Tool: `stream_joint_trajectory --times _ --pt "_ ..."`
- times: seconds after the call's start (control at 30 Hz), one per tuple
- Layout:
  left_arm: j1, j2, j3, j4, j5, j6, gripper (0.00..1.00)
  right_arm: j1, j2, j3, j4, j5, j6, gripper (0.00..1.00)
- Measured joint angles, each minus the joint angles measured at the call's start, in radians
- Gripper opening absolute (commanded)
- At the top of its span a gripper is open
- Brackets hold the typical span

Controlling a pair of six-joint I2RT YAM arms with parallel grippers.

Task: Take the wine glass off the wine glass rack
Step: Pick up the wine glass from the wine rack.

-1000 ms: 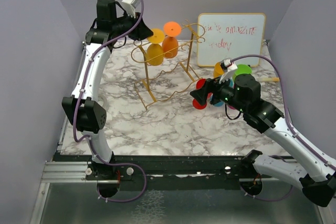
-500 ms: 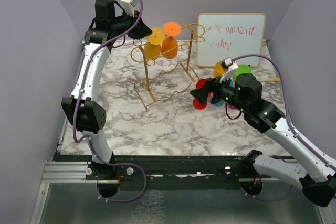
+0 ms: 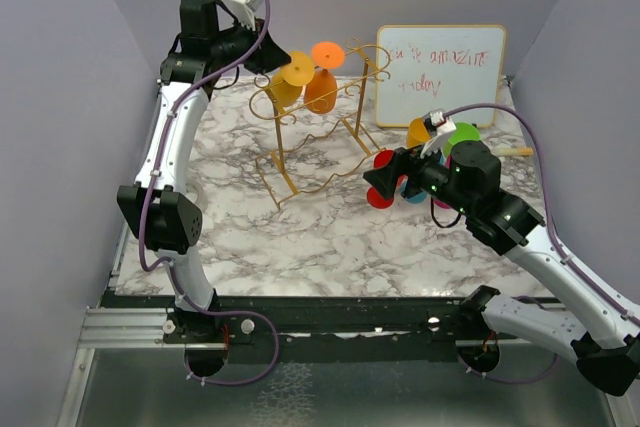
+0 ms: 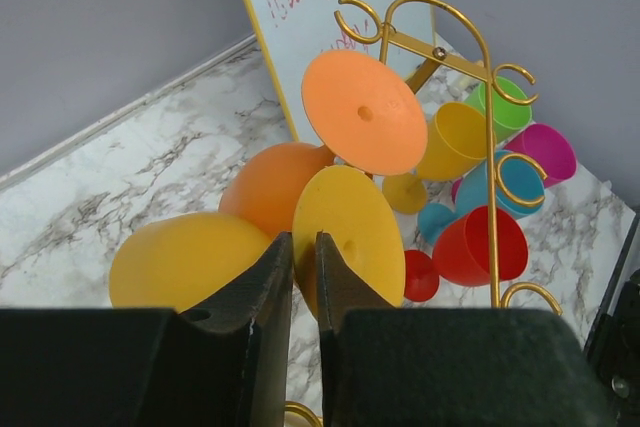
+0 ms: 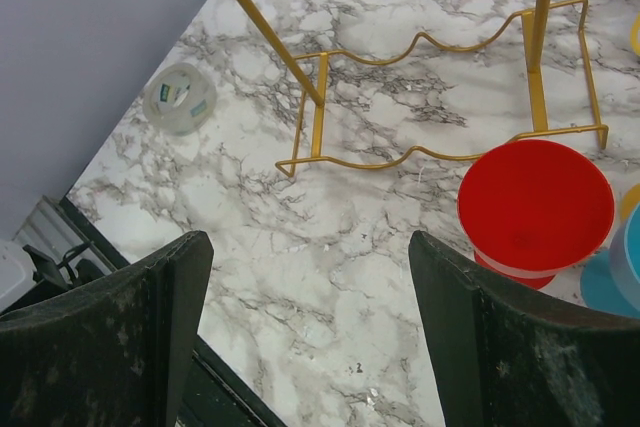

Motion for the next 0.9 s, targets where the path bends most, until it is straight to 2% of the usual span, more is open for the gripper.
stream_joint_trajectory --times 0.9 --pt "0.062 0.003 -0.018 0.132 0.12 -0.204 0.0 0.0 0.0 0.0 -0.002 0.011 0.0 0.85"
